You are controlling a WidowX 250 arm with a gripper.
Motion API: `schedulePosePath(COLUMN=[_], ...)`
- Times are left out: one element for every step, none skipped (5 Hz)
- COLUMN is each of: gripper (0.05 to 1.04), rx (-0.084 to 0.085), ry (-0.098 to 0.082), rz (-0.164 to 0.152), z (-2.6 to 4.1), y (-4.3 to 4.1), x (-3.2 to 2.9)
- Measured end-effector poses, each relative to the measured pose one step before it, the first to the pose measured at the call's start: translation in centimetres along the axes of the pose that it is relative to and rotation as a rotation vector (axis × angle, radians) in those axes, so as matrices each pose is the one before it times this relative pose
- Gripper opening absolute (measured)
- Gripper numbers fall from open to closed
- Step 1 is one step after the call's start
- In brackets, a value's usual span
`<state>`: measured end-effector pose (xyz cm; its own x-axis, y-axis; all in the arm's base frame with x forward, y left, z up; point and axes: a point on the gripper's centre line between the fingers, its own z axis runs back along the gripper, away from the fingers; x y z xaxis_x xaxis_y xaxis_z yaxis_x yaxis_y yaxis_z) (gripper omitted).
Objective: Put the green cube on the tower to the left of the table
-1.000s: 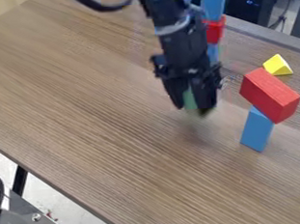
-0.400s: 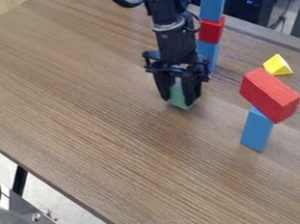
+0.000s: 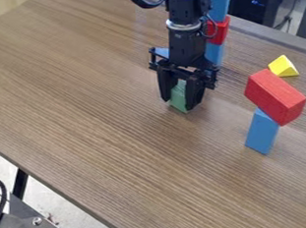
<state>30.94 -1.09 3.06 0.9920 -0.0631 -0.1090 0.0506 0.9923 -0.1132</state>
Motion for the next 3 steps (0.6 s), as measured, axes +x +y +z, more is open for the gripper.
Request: schedulePosePath(gripper=[0.922, 1.008, 0.999], rx=[-0.0114, -0.0170, -0.0093], ry=[0.0322, -0.0091, -0.0877], rz=[0.0187, -0.0051, -0.0459], z=[-0.834, 1.161, 3.225], y=[-0.141, -0.582, -1.260], x=[-1.050, -0.343, -0.828])
